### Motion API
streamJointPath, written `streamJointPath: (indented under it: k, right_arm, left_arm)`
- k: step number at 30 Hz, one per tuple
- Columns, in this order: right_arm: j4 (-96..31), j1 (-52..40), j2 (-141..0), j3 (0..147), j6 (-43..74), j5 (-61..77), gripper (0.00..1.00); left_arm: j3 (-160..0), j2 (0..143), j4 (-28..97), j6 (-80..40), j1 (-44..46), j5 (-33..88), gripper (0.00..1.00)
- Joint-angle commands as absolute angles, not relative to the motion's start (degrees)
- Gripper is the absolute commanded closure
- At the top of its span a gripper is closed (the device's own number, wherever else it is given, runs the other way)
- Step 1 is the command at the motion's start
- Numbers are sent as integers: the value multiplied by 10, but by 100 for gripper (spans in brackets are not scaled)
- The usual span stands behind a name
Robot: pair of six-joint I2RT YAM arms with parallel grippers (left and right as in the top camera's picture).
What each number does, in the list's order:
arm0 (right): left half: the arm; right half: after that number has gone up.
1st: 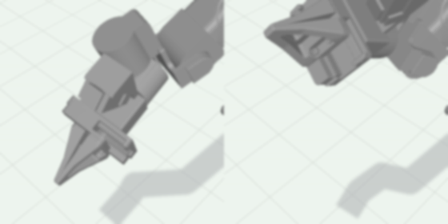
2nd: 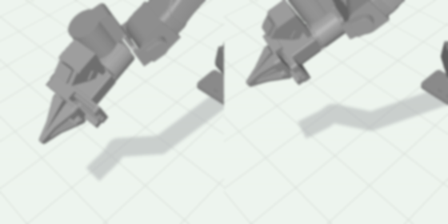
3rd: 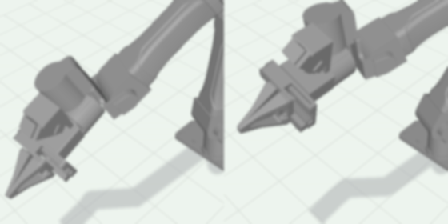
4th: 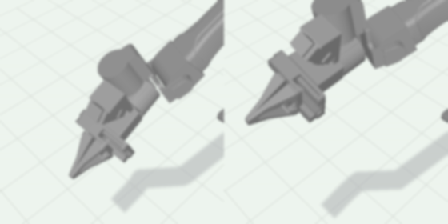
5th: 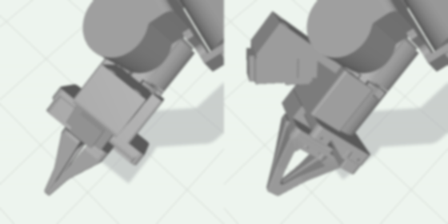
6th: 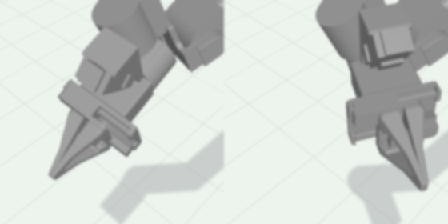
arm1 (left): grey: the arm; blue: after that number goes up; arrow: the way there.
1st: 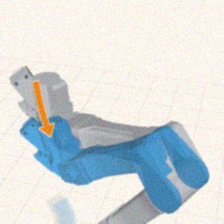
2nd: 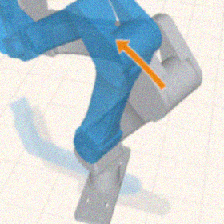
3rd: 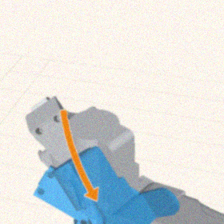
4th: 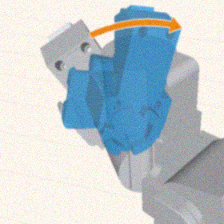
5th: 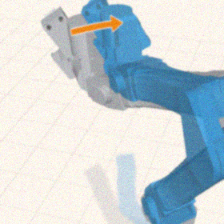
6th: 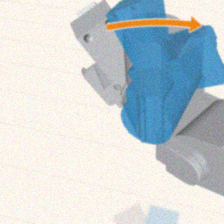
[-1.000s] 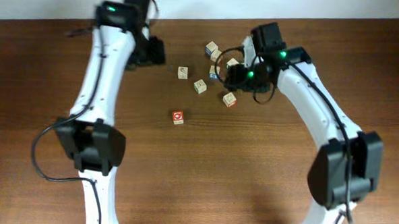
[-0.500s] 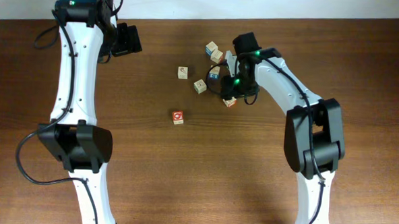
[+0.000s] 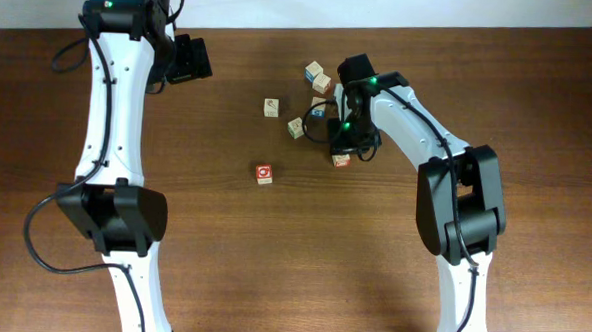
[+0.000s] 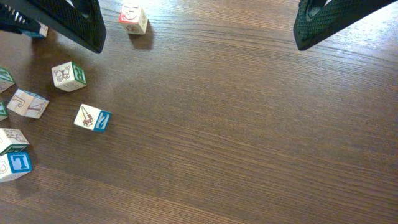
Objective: Rotate 3 blocks
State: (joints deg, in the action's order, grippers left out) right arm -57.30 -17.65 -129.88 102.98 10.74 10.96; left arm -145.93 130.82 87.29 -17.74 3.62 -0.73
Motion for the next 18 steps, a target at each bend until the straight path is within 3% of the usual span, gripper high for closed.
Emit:
streamJointPath:
  k: [1, 11, 18]
  right_arm:
    - [-587, -196, -1309, 1035, 185, 105, 85]
    - [-550, -261, -1309, 1035, 256, 143, 85]
    - [-503, -301, -1309, 1035, 238, 143, 85]
  left_arm:
    - [-1464, 1303, 875, -171, 36, -13, 5]
    - [-1464, 1303, 881, -171, 36, -13, 4]
    - [-1464, 1303, 885, -171, 36, -13, 4]
